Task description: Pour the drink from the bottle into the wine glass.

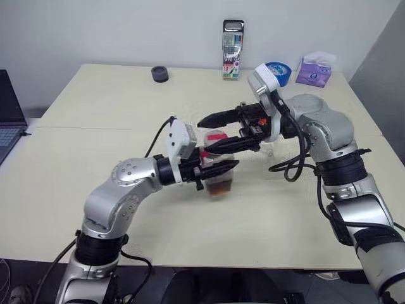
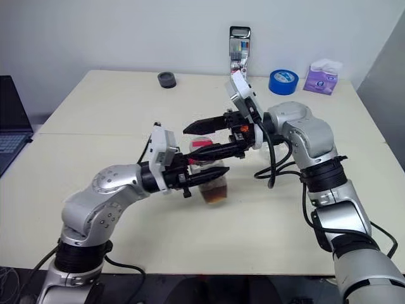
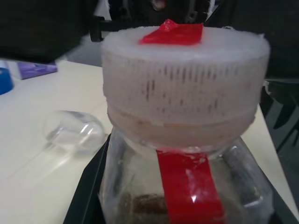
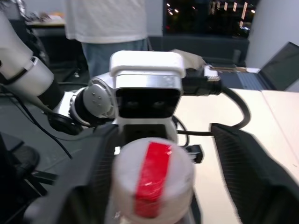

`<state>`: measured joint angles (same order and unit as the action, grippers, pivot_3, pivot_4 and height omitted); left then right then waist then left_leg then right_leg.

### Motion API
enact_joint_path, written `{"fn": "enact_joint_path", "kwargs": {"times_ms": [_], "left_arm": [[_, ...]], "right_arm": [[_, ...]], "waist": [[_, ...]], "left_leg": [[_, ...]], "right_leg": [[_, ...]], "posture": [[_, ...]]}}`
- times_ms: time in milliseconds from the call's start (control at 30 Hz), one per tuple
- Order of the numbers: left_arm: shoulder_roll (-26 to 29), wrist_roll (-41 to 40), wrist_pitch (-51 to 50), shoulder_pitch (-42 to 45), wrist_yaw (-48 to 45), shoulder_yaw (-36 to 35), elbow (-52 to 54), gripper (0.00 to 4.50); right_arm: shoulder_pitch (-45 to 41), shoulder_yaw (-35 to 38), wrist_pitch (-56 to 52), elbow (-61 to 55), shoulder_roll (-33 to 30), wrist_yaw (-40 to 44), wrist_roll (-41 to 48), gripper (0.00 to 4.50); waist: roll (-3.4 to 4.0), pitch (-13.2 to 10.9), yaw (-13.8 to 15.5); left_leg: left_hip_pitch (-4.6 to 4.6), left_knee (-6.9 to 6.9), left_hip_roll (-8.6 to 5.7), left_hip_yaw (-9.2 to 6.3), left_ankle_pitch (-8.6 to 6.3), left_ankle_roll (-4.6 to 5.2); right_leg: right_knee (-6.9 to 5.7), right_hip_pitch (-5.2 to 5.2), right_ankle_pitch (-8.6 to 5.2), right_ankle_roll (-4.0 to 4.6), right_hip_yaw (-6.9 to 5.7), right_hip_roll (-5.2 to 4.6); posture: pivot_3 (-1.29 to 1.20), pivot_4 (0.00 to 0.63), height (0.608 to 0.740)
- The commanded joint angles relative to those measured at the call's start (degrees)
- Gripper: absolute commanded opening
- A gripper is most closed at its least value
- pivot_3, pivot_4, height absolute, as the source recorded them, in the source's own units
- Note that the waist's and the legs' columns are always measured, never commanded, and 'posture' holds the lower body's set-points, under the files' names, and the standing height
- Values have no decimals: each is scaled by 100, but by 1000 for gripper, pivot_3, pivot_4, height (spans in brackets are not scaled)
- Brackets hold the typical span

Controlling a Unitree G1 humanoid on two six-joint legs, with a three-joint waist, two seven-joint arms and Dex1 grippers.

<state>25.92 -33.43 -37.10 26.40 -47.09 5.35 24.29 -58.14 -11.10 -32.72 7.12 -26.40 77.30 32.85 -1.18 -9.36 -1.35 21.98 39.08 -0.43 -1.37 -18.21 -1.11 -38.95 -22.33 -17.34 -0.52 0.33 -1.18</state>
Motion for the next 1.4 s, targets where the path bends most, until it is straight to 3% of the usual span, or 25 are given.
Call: {"fn": "enact_joint_path", "kwargs": {"times_ms": [33,333,667,767,967,1233,1333,1400], "left_arm": [[-75,-81,246,94,-118,44,167,1804],[-151,34,451,246,-107,67,-216,1804],[-155,77,564,378,-238,118,-447,1804],[-152,86,577,394,-270,123,-480,1804],[-135,121,601,387,-311,117,-506,1804],[-126,140,581,329,-298,93,-441,1804],[-130,141,579,322,-284,93,-426,1804],[-128,143,578,316,-280,92,-417,1804]], "right_arm": [[617,598,-647,-1148,-318,-885,218,4474],[1962,1522,-2209,-3556,200,-3637,1183,4474],[2155,1768,-2576,-4209,460,-5021,1688,4474],[2247,1697,-2542,-4292,388,-5082,1769,3869],[2386,1562,-2479,-4312,193,-4949,1885,1799],[2393,1414,-2262,-4210,38,-4811,1842,1799],[2364,1328,-2145,-4145,14,-4746,1801,2405],[2352,1270,-2078,-4126,-10,-4706,1756,3098]], "waist": [[0,0,4],[1,0,-42],[1,0,-28],[1,0,-30],[1,0,-31],[1,0,-31],[1,0,-32],[1,0,-31]], "left_leg": [[1,-1,0,-1,0,0],[-5,-3,1,1,1,-1],[-3,-2,-1,2,1,-2],[-3,-3,0,1,1,-1],[-3,-3,-1,1,1,0],[-3,-3,-1,2,1,0],[-3,-3,0,2,1,0],[-3,-3,-1,2,1,0]], "right_leg": [[1,0,0,0,-1,0],[-12,-4,0,0,4,4],[-7,-1,0,0,4,3],[-7,-1,0,0,4,4],[-7,-1,0,0,4,5],[-7,0,0,0,4,5],[-7,0,0,0,4,5],[-7,0,0,0,4,5]], "posture": [[0,150,740],[0,150,740],[0,150,740],[0,150,740],[0,150,740],[0,150,740],[0,150,740],[0,150,740]]}}
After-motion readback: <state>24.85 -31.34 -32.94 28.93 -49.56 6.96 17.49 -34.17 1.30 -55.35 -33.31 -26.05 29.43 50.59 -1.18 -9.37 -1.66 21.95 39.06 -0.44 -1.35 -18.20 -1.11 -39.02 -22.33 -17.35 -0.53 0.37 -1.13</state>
